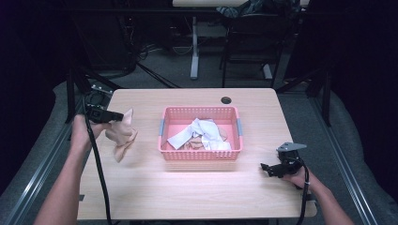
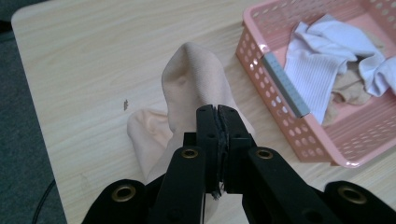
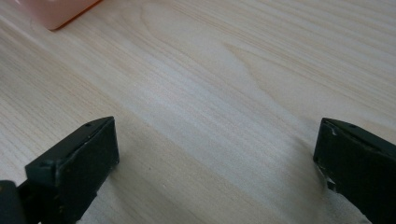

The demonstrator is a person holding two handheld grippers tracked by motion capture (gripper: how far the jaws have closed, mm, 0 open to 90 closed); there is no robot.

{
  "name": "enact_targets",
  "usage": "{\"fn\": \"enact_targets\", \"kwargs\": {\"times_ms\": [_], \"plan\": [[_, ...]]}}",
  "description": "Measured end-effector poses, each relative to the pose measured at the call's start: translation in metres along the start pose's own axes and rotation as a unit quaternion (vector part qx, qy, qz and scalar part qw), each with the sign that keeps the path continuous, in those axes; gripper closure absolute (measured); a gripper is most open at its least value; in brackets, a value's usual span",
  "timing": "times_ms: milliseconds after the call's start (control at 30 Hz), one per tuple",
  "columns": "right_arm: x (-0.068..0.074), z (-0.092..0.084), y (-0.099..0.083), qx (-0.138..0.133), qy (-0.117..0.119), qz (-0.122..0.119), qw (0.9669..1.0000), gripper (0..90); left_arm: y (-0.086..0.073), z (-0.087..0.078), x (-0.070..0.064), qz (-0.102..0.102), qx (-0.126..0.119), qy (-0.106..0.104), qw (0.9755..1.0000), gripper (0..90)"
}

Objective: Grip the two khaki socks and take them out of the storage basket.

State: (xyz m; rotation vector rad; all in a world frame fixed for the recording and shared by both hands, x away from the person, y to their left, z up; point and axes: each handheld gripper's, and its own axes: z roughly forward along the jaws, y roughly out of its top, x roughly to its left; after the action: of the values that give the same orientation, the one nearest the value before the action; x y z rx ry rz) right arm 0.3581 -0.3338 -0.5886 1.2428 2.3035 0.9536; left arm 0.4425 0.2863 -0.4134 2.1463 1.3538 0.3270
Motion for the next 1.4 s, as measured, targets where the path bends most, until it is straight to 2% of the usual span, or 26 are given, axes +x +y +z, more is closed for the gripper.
{"fn": "enact_targets", "kwargs": {"times_ms": [133,500,633,900,1000,1100,1167,1267,1400], "plan": [[0.0,0.0,0.0,0.001,0.0,0.0,1.0,0.0,-0.011,0.015,0.007,-0.015,0.008,-0.002,0.9999,88.5],[0.0,0.0,0.0,0.0,0.0,0.001,1.0,0.0,-0.034,0.069,0.017,-0.043,0.059,0.001,0.9973,88.3],[0.0,0.0,0.0,0.0,0.0,0.001,1.0,0.0,-0.038,0.084,0.017,-0.05,0.063,0.0,0.9967,88.2],[0.0,0.0,0.0,0.0,0.0,0.001,1.0,0.0,-0.044,0.106,0.018,-0.056,0.07,0.019,0.9958,85.3],[0.0,0.0,0.0,0.0,0.0,0.001,1.0,0.0,-0.046,0.104,0.019,-0.065,0.06,0.029,0.9957,69.5],[0.0,0.0,0.0,0.0,0.0,0.001,1.0,0.0,-0.048,0.093,0.017,-0.067,0.044,0.049,0.9956,42.1],[0.0,0.0,0.0,0.0,0.0,0.001,1.0,0.0,-0.051,0.083,0.015,-0.064,0.03,0.059,0.9958,30.7],[0.0,0.0,0.0,0.0,-0.001,0.001,1.0,0.0,-0.059,0.069,0.012,-0.064,0.013,0.061,0.996,19.3],[0.0,0.0,0.0,0.001,-0.001,0.001,1.0,0.0,-0.077,0.053,0.007,-0.057,0.001,0.067,0.9961,14.6]]}}
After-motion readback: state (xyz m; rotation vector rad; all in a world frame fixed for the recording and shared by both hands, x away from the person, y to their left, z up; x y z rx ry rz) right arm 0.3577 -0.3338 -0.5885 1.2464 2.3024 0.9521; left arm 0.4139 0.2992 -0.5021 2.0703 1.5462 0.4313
